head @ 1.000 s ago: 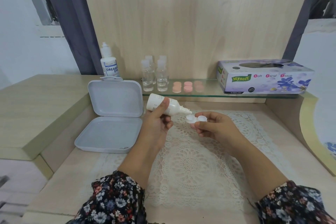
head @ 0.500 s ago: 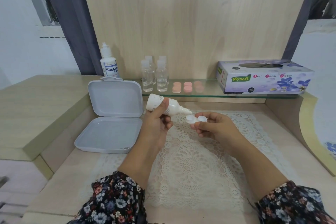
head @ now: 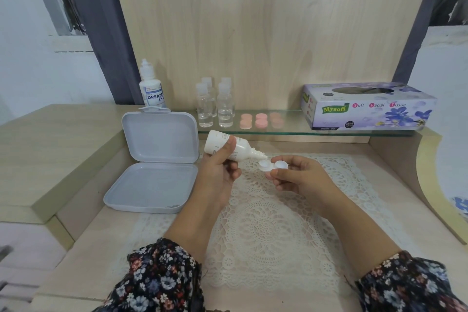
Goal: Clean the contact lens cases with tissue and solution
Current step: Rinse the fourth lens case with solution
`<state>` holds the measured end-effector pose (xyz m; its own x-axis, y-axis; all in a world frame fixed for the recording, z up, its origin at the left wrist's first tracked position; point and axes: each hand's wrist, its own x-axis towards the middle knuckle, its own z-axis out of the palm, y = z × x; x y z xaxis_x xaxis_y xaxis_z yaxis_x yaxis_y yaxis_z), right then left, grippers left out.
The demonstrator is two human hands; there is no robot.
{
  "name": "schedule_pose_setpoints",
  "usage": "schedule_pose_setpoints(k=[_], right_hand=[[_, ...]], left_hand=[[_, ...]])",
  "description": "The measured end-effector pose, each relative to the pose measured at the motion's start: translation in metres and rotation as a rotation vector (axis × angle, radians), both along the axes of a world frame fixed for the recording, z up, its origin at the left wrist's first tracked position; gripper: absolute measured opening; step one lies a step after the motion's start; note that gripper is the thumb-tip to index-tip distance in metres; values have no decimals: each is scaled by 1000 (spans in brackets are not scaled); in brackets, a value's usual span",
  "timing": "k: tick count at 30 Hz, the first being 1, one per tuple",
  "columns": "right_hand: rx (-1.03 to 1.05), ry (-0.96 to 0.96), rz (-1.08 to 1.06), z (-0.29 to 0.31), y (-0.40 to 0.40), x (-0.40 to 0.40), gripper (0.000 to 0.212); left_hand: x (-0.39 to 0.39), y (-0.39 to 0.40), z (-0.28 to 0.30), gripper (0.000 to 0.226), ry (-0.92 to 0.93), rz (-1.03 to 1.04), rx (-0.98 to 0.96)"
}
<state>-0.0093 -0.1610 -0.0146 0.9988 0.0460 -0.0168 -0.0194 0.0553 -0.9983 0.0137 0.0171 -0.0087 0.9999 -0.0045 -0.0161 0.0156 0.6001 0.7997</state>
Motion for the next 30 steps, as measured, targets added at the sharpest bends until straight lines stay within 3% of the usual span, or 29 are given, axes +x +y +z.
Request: schedule_pose_setpoints(k=[30], right_hand=[[-3,-1,-7,-2,0,2,23]], left_hand=[[-2,0,2,42,3,2,13]])
